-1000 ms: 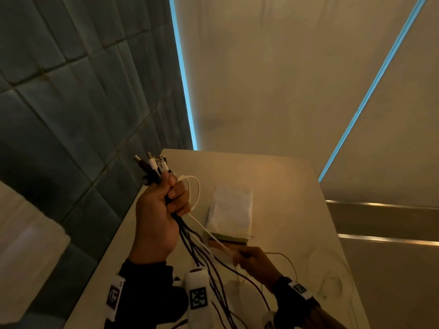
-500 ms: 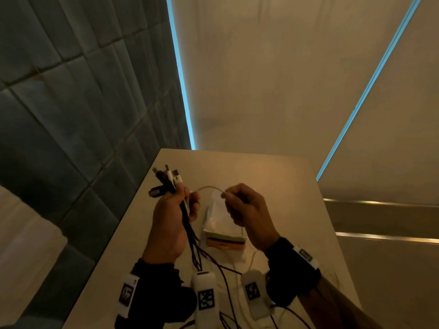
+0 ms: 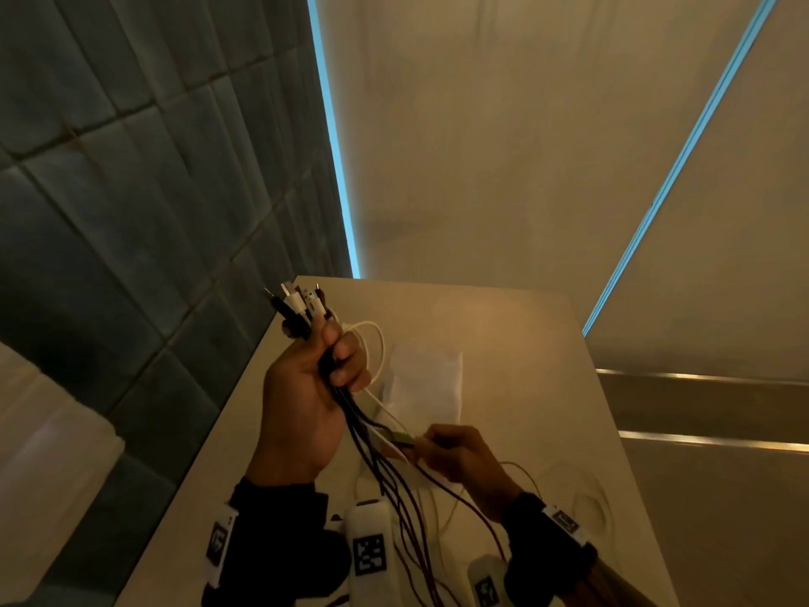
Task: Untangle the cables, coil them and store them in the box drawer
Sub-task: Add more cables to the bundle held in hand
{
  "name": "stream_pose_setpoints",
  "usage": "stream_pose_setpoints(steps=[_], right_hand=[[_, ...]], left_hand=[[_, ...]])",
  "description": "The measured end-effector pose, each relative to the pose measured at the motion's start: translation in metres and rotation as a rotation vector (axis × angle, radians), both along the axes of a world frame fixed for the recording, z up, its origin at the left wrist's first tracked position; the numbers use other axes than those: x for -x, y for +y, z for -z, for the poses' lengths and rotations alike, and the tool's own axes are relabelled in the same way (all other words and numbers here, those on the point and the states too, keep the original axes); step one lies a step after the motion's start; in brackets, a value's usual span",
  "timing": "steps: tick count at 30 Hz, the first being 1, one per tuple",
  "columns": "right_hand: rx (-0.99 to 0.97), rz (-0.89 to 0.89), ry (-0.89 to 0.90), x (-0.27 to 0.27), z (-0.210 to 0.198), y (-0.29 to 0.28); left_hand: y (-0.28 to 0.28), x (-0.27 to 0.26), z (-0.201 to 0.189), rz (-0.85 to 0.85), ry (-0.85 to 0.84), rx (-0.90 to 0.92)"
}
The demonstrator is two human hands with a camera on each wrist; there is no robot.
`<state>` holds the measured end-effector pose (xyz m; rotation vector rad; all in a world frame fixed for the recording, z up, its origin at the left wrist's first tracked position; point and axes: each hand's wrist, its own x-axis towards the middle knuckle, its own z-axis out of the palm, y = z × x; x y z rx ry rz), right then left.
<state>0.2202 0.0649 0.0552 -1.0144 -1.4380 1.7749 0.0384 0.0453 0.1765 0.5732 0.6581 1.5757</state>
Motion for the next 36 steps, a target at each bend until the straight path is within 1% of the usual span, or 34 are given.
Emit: stream_pose_setpoints(steps=[2,5,9,14,16,18,19,20,22,24,26,27,29,31,33,36], right_hand=[[-0.021,0.0,-0.048,-0.004,0.02,-0.003],[-0.057,0.024,-0.186,-0.006,0.048,-0.002],[-0.051,0.027,-0.28,-0.007,0.079,0.002],[-0.02,0.032,-0.385,-0.011,0.098,0.006],[0.012,0.023,-0.454,-0.012,0.099,0.007],[0.049,0.111,-0.506,-0.01,0.088,0.015],[0.074,0.19,-0.485,-0.009,0.076,0.02],[0.094,0.267,-0.405,-0.006,0.06,0.025],[0.092,0.335,-0.134,0.002,0.017,0.035],[0.005,0.302,0.111,0.009,-0.028,0.039],[-0.111,0.222,0.26,0.017,-0.064,0.035],[-0.165,0.179,0.29,0.02,-0.077,0.031],[-0.256,0.096,0.282,0.026,-0.094,0.021],[-0.287,0.029,0.248,0.028,-0.096,0.011],[-0.226,-0.005,0.245,0.028,-0.086,0.005],[-0.085,0.009,0.233,0.022,-0.064,0.005]], left_hand=[[0.0,0.004,0.003,-0.015,0.019,-0.014],[0.0,0.005,0.004,-0.035,0.063,-0.001],[0.0,0.007,0.004,-0.073,0.097,0.024],[0.001,0.013,0.004,-0.119,0.102,0.05],[0.001,0.013,0.006,-0.134,0.116,0.09],[0.002,0.011,0.01,-0.141,0.141,0.147],[0.004,0.009,0.011,-0.15,0.153,0.175],[0.005,0.008,0.013,-0.165,0.167,0.198],[0.006,0.005,0.014,-0.191,0.195,0.237],[0.007,-0.002,0.013,-0.194,0.213,0.273],[0.007,-0.011,0.012,-0.201,0.226,0.305],[0.007,-0.015,0.01,-0.203,0.23,0.319],[0.008,-0.019,0.007,-0.182,0.204,0.318],[0.009,-0.019,0.003,-0.139,0.128,0.279],[0.007,-0.017,0.0,-0.102,0.055,0.238],[0.005,-0.012,-0.002,-0.049,-0.007,0.169]])
